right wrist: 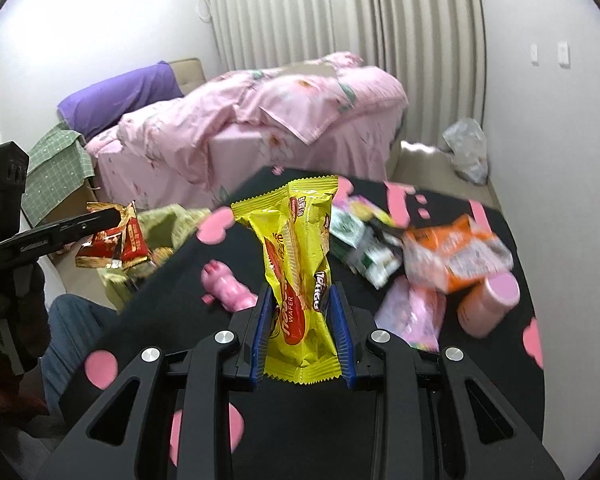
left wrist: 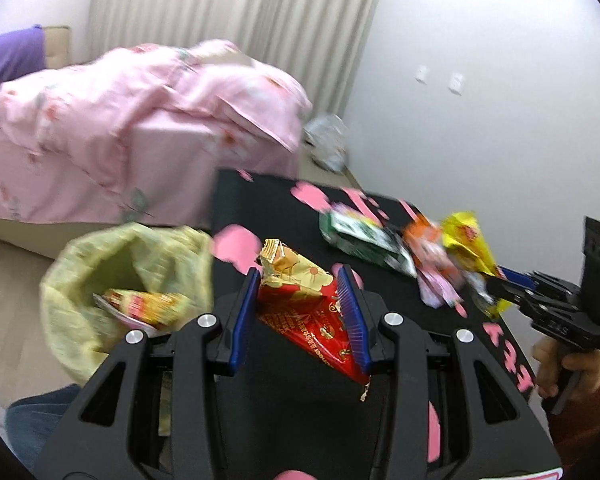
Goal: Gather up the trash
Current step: 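Carry both wrappers to the yellow bag and open both tools inside, then return both tools to the table and grasp the orange bread bag with the right tool, then grasp the black torn wrapper with the left tool while the right tool regrips the orange bag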
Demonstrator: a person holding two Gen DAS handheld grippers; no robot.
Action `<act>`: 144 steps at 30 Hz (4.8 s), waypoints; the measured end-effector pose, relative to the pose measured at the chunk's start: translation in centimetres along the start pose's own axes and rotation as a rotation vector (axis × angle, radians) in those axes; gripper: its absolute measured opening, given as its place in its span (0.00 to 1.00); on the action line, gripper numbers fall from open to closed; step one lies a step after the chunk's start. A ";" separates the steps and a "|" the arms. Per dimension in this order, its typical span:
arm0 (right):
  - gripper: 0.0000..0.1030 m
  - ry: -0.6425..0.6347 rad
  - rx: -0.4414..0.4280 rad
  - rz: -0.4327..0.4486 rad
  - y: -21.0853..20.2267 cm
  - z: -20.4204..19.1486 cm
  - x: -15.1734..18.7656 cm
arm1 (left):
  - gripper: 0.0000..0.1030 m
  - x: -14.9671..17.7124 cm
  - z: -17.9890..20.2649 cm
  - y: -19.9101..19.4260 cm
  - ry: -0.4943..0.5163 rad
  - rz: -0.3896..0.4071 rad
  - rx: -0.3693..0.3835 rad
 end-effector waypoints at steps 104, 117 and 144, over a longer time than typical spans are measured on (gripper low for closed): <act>0.20 0.184 0.232 -0.154 11.1 21.2 1.7 | 0.62 3.1 4.4 11.3 -0.041 -0.118 0.107; 0.09 0.102 -0.081 0.047 3.4 9.2 -5.2 | 0.62 3.1 2.1 9.4 -0.113 -0.087 0.101; 0.49 0.083 -0.122 -0.120 4.7 6.4 3.4 | 0.62 -0.2 9.6 14.2 0.206 -0.078 0.323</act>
Point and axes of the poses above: each gripper's, at about its wrist camera, not at the fingertips, and y roughly the way its jaws point, z to its right, x to its underside, the point moved 4 cm from there along y, roughly the way its jaws point, and after that the axes turned 14 degrees about z, right-handed, at the moved point
